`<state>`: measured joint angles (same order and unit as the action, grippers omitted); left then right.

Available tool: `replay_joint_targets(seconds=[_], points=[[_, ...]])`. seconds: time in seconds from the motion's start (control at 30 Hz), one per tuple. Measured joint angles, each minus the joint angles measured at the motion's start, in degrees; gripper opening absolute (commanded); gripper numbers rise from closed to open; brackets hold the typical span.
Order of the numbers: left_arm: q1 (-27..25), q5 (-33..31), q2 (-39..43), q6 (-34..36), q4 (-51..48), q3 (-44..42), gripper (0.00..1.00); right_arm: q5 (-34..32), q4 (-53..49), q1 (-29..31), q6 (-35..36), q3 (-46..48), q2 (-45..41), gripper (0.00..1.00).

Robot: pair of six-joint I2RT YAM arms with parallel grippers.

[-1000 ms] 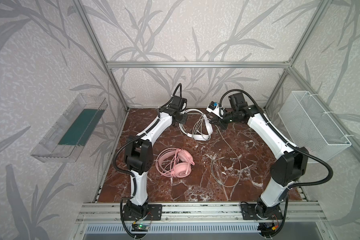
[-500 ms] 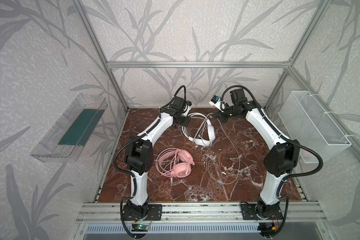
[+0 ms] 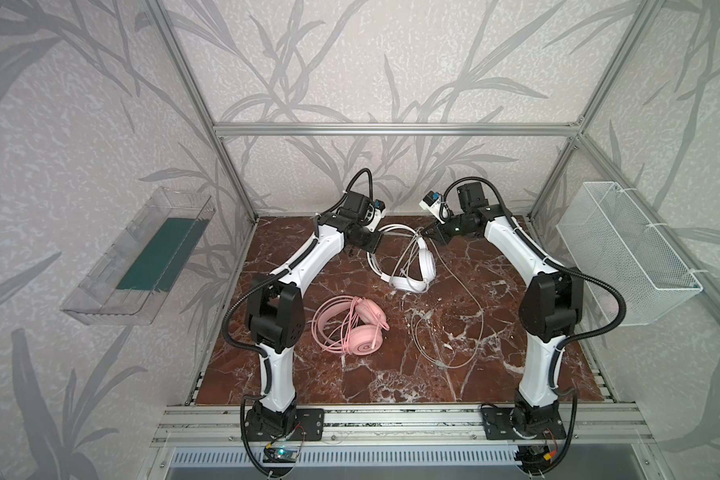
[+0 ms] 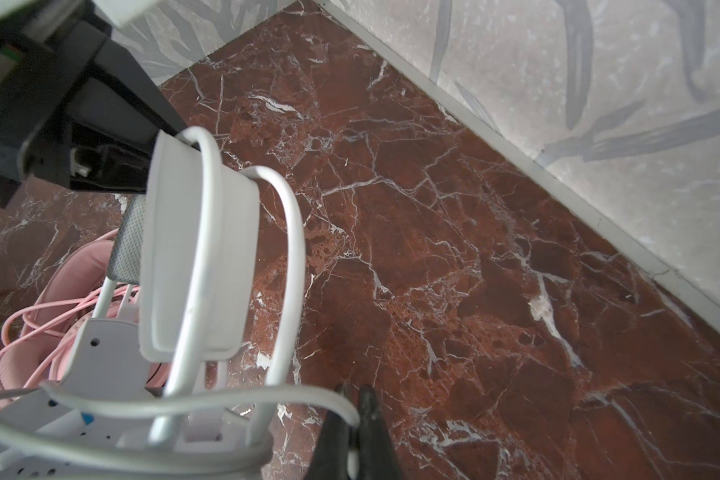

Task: Wrap the headphones
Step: 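Wrap the white cable over the white headset with the right gripper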

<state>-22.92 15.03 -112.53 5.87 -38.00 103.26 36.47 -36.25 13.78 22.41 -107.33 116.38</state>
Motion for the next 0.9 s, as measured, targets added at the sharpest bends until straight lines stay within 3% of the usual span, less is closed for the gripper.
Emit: replay_joint_targets(seconds=[0.33, 0.63, 0.9], points=[[0.09, 1.73, 0.17, -2.34, 0.94, -1.99, 0.00, 7.56, 10.47, -1.42, -10.14, 7.61, 1.86, 0.11], [0.15, 6.86, 1.57, -3.10, 1.92, -2.01, 0.00, 7.54, 18.12, -2.73, -15.91, 12.50, 3.61, 0.24], [0.85, 9.99, 2.62, -4.39, 3.82, -2.08, 0.00, 8.66, 24.30, -3.34, -21.42, 17.90, 4.24, 0.26]])
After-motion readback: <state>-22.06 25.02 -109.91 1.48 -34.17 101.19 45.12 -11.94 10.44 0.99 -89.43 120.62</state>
